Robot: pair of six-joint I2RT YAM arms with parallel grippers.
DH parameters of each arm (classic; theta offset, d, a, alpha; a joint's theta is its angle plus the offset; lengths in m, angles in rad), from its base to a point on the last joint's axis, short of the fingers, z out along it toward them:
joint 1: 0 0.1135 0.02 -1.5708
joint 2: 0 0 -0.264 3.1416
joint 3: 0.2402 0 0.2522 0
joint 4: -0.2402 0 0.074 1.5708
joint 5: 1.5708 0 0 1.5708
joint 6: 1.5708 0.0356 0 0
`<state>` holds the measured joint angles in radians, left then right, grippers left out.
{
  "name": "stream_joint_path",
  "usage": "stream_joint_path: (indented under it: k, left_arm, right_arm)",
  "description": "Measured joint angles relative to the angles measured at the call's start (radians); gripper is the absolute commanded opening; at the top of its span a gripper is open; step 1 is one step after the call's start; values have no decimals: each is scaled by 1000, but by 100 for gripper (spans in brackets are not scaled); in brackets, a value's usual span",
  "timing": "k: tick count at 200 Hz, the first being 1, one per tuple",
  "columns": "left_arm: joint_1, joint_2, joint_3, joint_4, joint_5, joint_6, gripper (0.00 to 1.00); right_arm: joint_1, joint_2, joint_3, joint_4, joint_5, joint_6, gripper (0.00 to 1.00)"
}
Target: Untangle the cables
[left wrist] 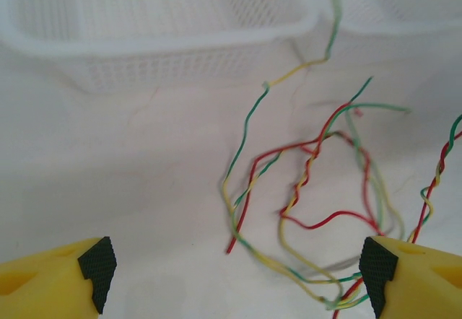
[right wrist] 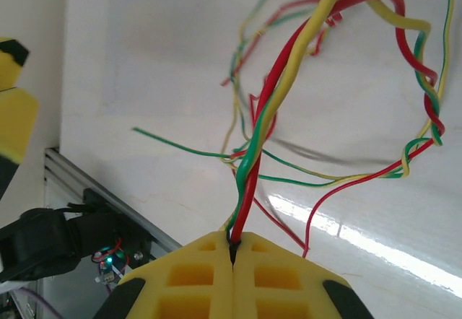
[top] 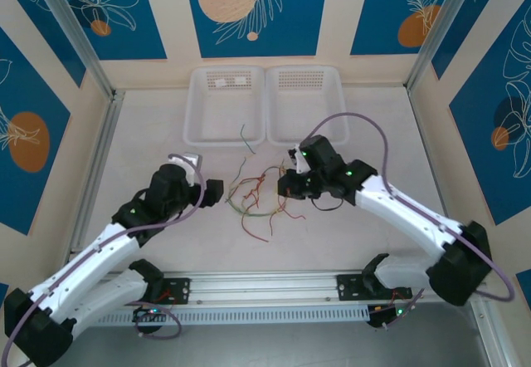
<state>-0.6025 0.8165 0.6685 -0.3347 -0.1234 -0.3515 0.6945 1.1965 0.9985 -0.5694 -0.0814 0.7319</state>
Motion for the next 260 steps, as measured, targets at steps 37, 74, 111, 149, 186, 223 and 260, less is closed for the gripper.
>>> stream_joint_path:
  k: [37,74,111,149,186,223,260]
  left_arm:
    - [0,-5,100,14,137,31,89]
    - [0,69,194,74,366,48,84]
    - [0,115,225,211,589,59,71]
    - [0,208,275,340,768,62,72]
    - [0,249,317,380,838,73,75]
    - [0,287,319,379,837,93,68]
    - [0,298,319,372,806,118,65]
  right_arm:
    - [-1,-174,2,46,27,-85,0]
    - [-1,-219,54,104,22,-177,0]
    - [-1,-213,82,241,30,-227,0]
    - [-1,-157,79,414,42,-232,0]
    - [-1,-77,82,484,36,-232,0]
    - [-1,-53,82,521,14,-226,0]
    - [-1,-53,82,546,-1,-220,0]
